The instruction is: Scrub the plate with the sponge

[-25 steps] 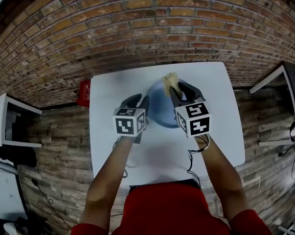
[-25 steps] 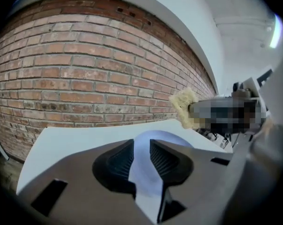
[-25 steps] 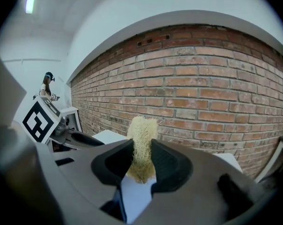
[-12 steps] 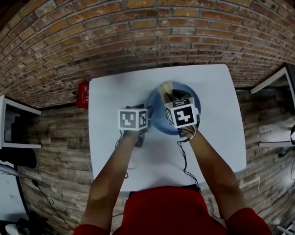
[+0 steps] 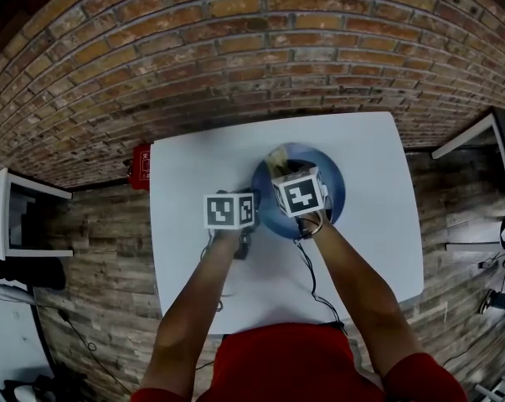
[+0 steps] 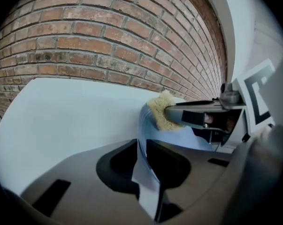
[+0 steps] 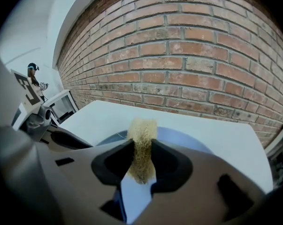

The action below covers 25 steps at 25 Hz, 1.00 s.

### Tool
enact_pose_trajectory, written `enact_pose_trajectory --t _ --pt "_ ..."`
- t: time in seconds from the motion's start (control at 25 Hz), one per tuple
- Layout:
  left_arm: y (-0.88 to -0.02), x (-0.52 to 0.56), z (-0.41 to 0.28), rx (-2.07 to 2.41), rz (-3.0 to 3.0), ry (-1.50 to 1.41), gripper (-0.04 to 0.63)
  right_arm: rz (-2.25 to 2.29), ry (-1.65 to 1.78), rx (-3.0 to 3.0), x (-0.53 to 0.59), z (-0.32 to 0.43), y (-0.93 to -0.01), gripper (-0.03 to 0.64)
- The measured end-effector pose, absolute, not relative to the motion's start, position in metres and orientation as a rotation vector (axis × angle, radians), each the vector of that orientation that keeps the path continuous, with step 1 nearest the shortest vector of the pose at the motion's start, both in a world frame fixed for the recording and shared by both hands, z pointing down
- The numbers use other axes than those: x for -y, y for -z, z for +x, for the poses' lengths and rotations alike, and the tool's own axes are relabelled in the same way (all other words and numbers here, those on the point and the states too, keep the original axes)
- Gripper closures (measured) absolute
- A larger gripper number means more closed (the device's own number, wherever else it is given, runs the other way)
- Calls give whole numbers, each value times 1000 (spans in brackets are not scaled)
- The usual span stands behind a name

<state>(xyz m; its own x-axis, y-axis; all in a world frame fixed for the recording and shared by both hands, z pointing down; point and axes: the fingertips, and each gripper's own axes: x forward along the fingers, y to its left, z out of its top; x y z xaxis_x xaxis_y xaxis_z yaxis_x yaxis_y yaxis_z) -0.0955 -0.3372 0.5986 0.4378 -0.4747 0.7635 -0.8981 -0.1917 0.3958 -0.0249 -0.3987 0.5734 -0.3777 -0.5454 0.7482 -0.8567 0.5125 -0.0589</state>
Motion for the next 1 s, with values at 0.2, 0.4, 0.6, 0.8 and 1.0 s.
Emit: enact_pose_trajectory --t 0.2,0.4,0.6,0.8,1.0 --pt "-599 341 -95 1197 1818 -613 540 1158 -582 2057 407 -10 -575 497" --pt "-599 342 -95 1211 1810 -613 543 1213 -579 1998 414 28 -578 497" --pt "-600 342 -96 1212 1803 -601 545 1247 -586 1954 412 58 -579 497" --pt "-600 341 -95 1217 1795 -590 546 1252 -602 1960 404 60 -576 497" --pt "-599 341 -95 1224 1793 -583 548 1195 -639 2032 389 23 -568 497"
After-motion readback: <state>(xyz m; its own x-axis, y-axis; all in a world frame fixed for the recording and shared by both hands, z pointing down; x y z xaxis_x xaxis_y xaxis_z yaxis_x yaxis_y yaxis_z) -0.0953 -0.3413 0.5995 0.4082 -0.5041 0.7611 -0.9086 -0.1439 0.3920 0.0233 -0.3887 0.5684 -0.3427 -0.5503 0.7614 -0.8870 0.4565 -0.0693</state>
